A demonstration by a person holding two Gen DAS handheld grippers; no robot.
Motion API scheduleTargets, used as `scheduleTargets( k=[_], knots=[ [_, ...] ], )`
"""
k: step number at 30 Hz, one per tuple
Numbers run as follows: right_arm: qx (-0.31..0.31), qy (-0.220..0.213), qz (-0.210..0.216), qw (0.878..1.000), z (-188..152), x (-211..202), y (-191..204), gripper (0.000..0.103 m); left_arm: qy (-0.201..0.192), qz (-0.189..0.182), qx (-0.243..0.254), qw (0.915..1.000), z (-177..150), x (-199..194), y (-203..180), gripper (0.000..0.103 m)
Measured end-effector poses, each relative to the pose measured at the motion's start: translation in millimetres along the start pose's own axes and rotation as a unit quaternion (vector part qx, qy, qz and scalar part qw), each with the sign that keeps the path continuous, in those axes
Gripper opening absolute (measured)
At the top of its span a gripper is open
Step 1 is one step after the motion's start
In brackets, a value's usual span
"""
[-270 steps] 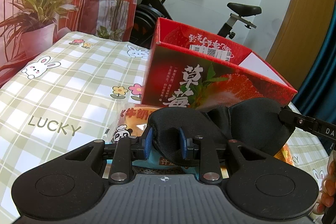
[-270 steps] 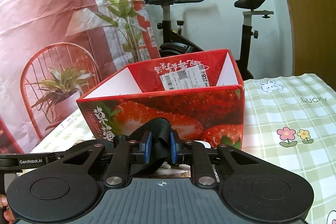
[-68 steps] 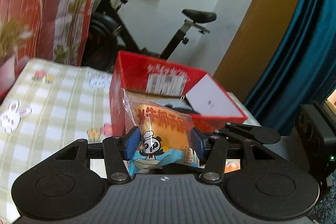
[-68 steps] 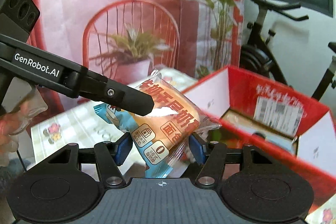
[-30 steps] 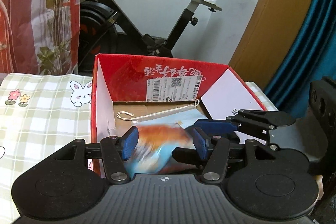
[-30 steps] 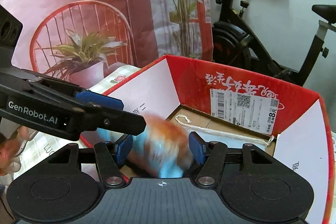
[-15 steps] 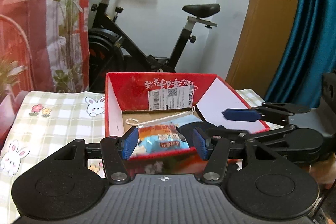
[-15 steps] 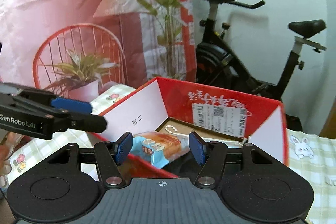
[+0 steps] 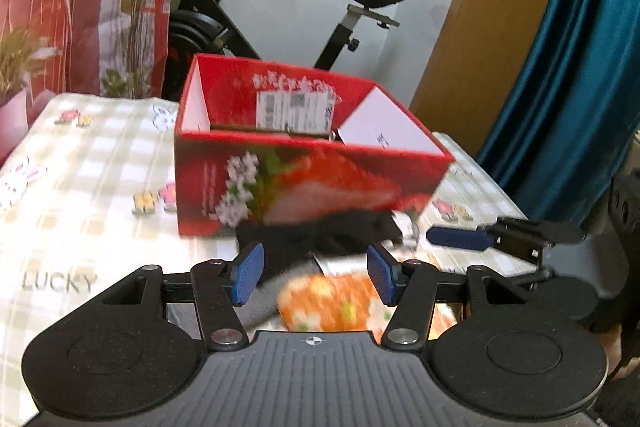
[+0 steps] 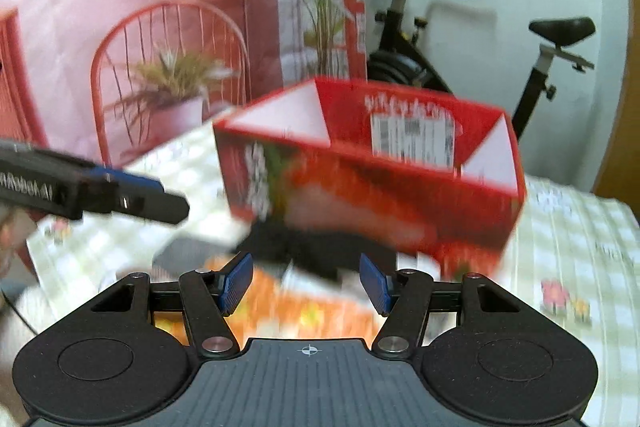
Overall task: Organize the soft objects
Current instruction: 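Move both tools down to the orange floral cloth, then grasp the orange floral cloth with the left tool while the right tool grasps it too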
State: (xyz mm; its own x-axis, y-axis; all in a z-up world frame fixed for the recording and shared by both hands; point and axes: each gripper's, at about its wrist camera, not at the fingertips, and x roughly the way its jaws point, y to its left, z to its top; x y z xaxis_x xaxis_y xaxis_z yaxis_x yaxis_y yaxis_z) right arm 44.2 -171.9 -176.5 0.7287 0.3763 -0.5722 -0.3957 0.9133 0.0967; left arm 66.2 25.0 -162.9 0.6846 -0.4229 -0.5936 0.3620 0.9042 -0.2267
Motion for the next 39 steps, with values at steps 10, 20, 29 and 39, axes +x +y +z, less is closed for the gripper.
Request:
scheduleTargets(
  k=[10, 20, 29, 39],
  knots=[
    [-0.001, 0.048, -0.020, 0.999, -52.2, 1.9, 11.9, 0.056, 0.034, -0.011, -0.010, 0.9993, -27.6, 15.9, 2.4, 0.059],
    [0.009, 0.047, -0.034, 0.998, -58.0, 21.4, 5.7, 0.058, 0.061, -0.050, -0.025, 0.9965, -42.7, 32.8, 7.4, 0.052],
    [0.021, 0.040, -0.033, 0.998, -59.9, 23.0, -1.0, 0.058, 0.107, -0.044, -0.040, 0.9925, -57.4, 41.0, 14.3, 0.052],
    [0.022, 0.043, -0.034, 0.998, -60.5, 22.8, -1.4, 0.058, 0.137, -0.029, -0.065, 0.9880, -66.1, 39.2, 26.3, 0.053]
  ],
)
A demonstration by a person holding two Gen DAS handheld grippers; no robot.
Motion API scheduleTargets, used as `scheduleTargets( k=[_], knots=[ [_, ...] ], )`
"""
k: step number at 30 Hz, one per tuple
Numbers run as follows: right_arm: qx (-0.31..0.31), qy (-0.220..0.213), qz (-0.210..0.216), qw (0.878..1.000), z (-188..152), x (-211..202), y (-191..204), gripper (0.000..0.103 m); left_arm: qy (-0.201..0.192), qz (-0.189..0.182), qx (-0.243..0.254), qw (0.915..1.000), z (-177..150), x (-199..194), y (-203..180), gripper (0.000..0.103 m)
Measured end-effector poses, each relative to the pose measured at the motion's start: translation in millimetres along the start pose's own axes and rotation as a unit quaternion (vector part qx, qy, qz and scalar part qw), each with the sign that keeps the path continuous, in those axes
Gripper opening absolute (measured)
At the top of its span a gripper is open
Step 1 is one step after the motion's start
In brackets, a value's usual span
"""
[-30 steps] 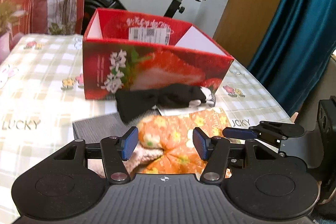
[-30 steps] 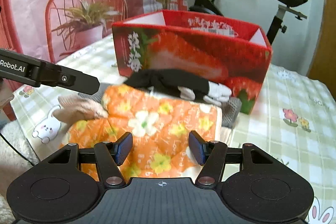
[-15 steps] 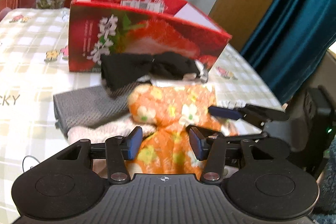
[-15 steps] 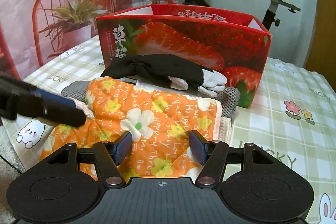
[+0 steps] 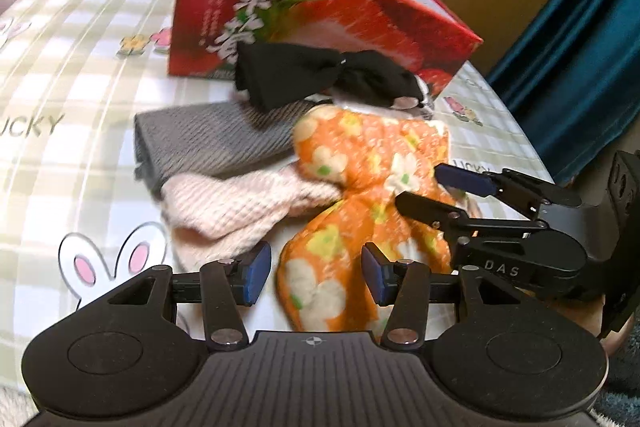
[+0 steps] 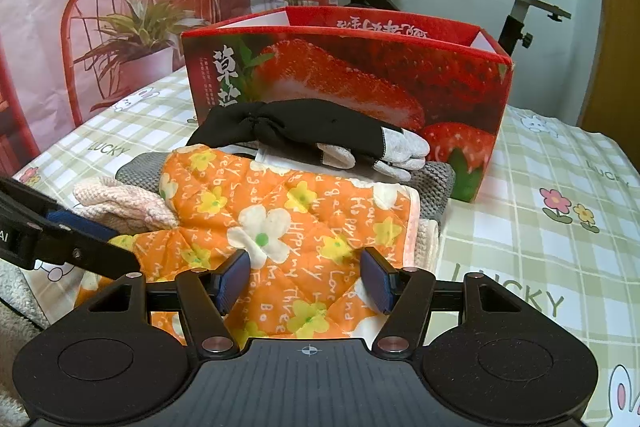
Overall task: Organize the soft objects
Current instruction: 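Grasp the orange floral cloth with the left tool while the right tool grasps it too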
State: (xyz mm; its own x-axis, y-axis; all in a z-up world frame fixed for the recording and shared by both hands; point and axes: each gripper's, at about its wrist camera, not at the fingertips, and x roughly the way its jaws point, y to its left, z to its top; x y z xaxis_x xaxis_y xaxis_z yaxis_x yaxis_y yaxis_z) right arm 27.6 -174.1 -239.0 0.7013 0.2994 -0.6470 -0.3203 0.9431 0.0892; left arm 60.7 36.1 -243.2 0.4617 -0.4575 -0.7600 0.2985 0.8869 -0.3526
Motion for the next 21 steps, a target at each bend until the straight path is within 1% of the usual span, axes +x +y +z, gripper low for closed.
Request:
scheduleTargets(
  k=[3, 6, 8, 10, 11, 12, 14, 15, 17, 19, 21],
  knots=[
    [0.002, 0.000, 0.000, 1.000, 0.3, 0.5, 0.2, 0.058, 0.008, -0.004, -0.006, 0.9999, -0.7, 1.9, 2.8, 0.054],
    [0.001, 0.000, 0.001, 1.000, 0.2, 0.3, 0.3, 0.059, 0.024, -0.020, -0.005, 0.9995, -2.3, 11.4, -0.3, 0.054],
    [0.002, -0.001, 0.001, 1.000, -0.5, 0.6, 0.3, 0.059, 0.024, -0.025, 0.002, 0.9994, -2.7, 14.4, -4.3, 0.059],
    [0.004, -0.003, 0.002, 1.000, -1.1, 0.2, 0.3, 0.059, 0.022, -0.023, 0.008, 0.9995, -2.6, 15.9, -6.5, 0.059],
    [0.006, -0.004, 0.002, 1.000, -1.1, -0.1, 0.0, 0.059, 0.020, -0.022, 0.008, 0.9995, -3.3, 15.8, -7.0, 0.053],
    [0.007, -0.006, 0.003, 1.000, -1.0, -0.5, -0.3, 0.059, 0.017, -0.021, 0.006, 0.9996, -3.2, 15.4, -6.3, 0.039],
    [0.010, -0.009, 0.004, 1.000, -1.3, -1.6, -0.6, 0.059, 0.005, -0.023, 0.004, 0.9997, -2.8, 12.0, -4.2, 0.026],
    [0.011, -0.011, 0.004, 1.000, -1.8, -2.4, -0.8, 0.059, -0.003, -0.024, 0.009, 0.9997, -2.1, 9.7, -5.2, 0.021],
    [0.014, -0.017, 0.004, 1.000, -1.5, -4.3, -0.4, 0.059, -0.027, -0.012, 0.036, 0.9989, -1.1, 2.5, -11.1, 0.018],
    [0.013, -0.025, 0.004, 1.000, -0.4, -6.8, 0.4, 0.059, -0.058, 0.009, 0.065, 0.9962, -0.1, -5.6, -17.8, 0.017],
    [0.011, -0.034, 0.006, 0.999, 0.5, -10.1, 1.4, 0.056, -0.082, 0.026, 0.073, 0.9936, 1.6, -12.6, -19.5, 0.017]
  ],
)
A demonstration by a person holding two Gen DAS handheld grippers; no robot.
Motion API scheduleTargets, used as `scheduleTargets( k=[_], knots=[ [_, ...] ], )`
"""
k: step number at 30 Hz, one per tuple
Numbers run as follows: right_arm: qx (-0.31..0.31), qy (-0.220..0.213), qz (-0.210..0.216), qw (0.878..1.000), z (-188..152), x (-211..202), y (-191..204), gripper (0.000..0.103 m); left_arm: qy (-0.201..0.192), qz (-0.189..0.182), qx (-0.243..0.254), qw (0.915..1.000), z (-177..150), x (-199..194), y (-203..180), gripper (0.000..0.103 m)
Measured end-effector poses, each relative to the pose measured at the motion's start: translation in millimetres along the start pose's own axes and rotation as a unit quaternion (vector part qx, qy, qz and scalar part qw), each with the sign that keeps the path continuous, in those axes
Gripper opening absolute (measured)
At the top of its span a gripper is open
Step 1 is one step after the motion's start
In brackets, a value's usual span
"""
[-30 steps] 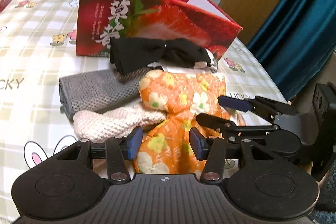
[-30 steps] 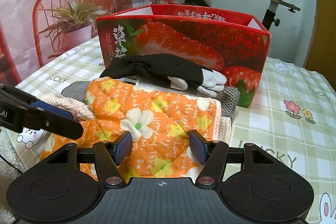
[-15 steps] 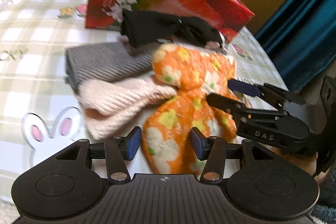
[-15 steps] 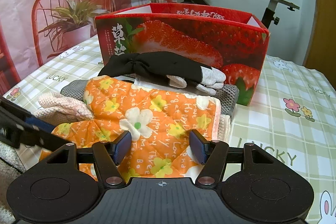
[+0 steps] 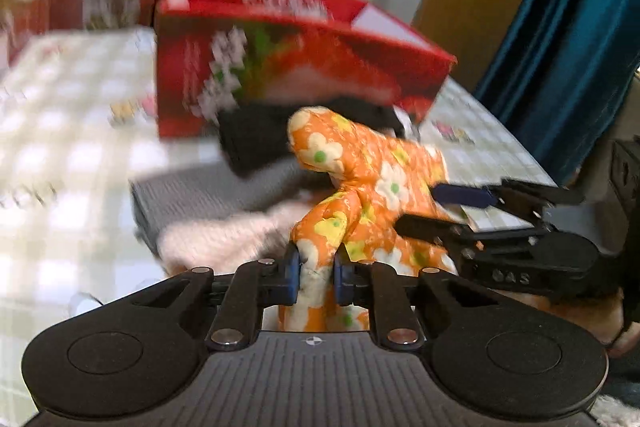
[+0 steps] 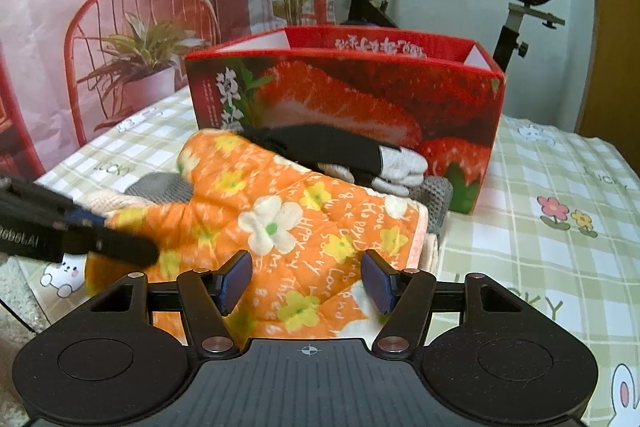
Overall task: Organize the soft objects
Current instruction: 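Grasp the orange floral cloth with the left tool while the right tool grasps it too, then lift the orange cloth with both tools and carry it over the red box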
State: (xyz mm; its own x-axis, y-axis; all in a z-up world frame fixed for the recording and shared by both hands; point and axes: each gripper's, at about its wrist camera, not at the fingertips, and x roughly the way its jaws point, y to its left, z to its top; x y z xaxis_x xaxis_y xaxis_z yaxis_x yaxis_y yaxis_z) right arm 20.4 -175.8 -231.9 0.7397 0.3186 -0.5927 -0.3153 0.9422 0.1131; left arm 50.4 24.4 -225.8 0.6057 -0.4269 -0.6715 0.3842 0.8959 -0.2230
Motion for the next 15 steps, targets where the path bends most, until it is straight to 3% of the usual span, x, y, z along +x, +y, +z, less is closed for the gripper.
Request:
scheduleTargets(
  k=[5, 9, 15],
  knots=[
    [-0.003, -0.016, -0.005, 1.000, 2.1, -5.4, 1.0, 0.057, -0.006, 0.013, -0.025, 0.9996, -0.8, -0.5, 12.2, 0.016],
    [0.007, -0.022, -0.014, 1.000, 2.3, -6.7, -2.9, 0.057, -0.002, 0.022, -0.018, 0.9996, -0.9, 1.3, 10.2, 0.017],
    [0.036, -0.014, -0.028, 0.999, -0.2, -5.6, -14.1, 0.059, 0.020, 0.006, -0.073, 0.9971, -1.7, 13.2, 26.5, 0.018]
  ],
)
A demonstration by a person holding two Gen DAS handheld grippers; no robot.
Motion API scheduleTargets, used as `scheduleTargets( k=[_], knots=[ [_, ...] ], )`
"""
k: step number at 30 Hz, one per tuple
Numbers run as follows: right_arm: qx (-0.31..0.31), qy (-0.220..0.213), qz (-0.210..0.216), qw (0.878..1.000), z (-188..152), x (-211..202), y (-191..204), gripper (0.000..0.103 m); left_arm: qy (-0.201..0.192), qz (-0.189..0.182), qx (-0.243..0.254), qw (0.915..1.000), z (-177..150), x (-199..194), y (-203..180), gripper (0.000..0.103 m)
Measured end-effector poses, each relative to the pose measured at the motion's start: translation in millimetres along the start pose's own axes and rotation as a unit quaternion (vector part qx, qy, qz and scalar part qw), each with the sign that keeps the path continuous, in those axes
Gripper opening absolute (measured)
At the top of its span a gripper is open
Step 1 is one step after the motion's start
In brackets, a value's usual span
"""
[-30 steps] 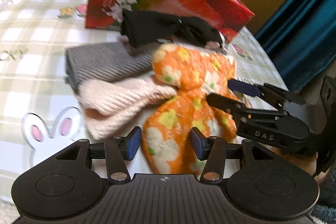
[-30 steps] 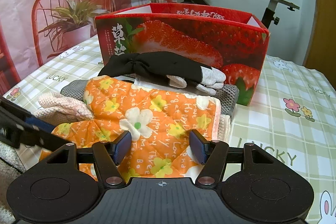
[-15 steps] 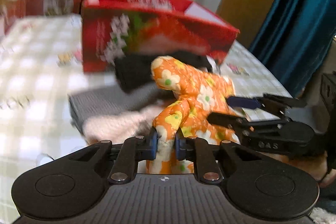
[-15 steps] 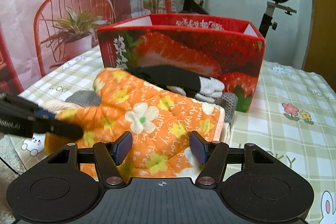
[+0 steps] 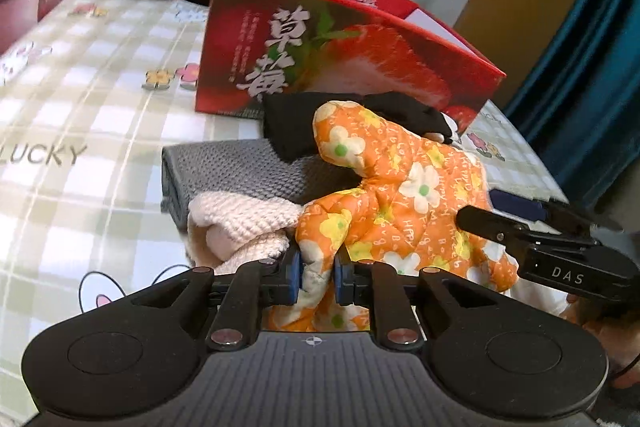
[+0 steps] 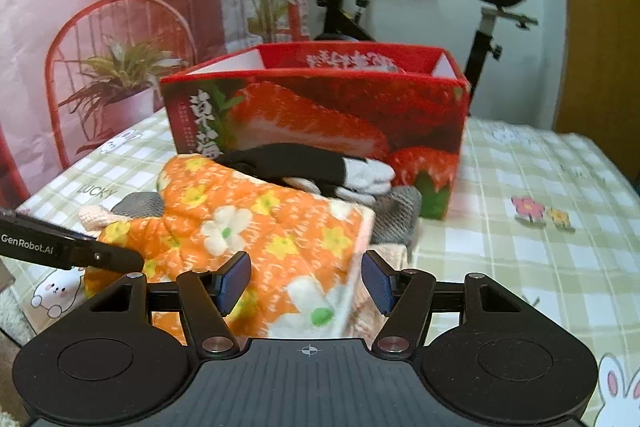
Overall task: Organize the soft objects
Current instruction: 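Lift the orange cloth with both tools and carry it over the red box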
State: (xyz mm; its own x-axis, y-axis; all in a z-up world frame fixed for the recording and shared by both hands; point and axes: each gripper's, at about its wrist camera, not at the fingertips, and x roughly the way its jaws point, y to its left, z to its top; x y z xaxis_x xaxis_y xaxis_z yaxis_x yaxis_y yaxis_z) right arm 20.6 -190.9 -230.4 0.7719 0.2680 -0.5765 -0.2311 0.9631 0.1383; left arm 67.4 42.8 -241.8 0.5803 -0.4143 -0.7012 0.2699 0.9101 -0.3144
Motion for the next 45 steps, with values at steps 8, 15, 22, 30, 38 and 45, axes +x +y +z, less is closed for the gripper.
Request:
scheduleTargets(
  k=[8, 15, 22, 30, 38, 45],
  knots=[
    [0.010, 0.025, 0.020, 0.999, -2.2, 1.3, 0.4, 0.056, 0.005, 0.000, -0.003, 1.0000, -2.3, 2.6, 3.4, 0.019],
    [-0.006, 0.003, 0.015, 1.000, 3.6, -9.2, 1.9, 0.026, -0.006, -0.002, 0.022, 0.9997, -2.1, -2.4, -4.8, 0.018],
    [-0.032, -0.045, 0.030, 0.998, 20.9, -30.6, 3.9, 0.013, -0.061, -0.039, 0.027, 0.9970, 7.8, -29.9, -11.7, 0.017],
    [-0.047, -0.097, 0.046, 0.993, 76.7, -47.5, -6.4, 0.012, -0.129, -0.033, 0.065, 0.9889, 56.3, -56.3, -27.3, 0.017],
    [-0.085, -0.130, 0.033, 0.987, 158.8, -8.3, -20.7, 0.012, -0.163, 0.020, 0.122, 0.9788, 137.7, -31.5, -44.9, 0.017],
    [-0.074, -0.105, 0.007, 0.992, 192.5, 61.3, -35.1, 0.012, -0.121, 0.049, 0.108, 0.9855, 191.1, 19.7, -36.9, 0.017]
  ],
)
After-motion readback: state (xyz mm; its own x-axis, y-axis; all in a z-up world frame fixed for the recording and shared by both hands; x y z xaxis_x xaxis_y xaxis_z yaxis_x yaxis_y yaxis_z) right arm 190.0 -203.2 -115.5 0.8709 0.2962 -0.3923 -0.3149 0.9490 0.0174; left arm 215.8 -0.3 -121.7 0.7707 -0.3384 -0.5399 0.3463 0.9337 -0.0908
